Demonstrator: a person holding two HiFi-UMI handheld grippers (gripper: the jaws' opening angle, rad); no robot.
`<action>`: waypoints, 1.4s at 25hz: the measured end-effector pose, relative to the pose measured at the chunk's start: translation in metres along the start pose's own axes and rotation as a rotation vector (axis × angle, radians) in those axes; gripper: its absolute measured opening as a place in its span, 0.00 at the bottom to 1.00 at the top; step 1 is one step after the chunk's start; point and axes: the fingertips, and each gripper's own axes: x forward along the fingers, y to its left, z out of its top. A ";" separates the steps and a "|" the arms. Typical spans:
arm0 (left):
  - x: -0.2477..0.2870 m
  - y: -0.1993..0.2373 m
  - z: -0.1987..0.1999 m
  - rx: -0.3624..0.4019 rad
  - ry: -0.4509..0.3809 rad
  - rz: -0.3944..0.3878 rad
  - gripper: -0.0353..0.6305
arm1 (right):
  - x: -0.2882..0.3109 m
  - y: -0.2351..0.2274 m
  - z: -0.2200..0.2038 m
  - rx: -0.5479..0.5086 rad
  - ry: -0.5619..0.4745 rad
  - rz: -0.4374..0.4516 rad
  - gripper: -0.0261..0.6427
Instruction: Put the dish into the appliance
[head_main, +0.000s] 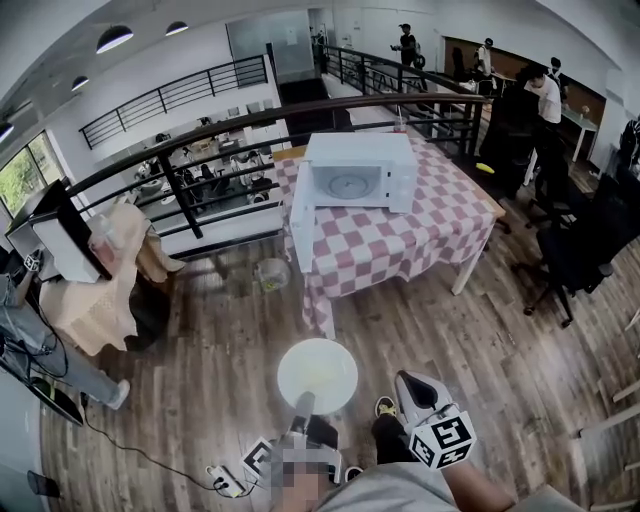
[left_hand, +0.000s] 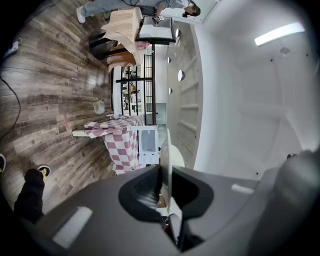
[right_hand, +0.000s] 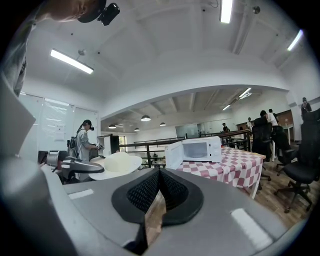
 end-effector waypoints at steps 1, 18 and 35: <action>0.007 0.001 0.002 0.003 -0.001 0.001 0.09 | 0.006 -0.003 0.000 -0.004 0.000 0.003 0.04; 0.184 0.015 0.004 0.021 0.049 0.029 0.09 | 0.126 -0.124 0.026 0.019 0.001 0.003 0.04; 0.321 0.023 -0.007 -0.005 -0.024 0.062 0.09 | 0.218 -0.227 0.054 0.021 0.007 0.087 0.04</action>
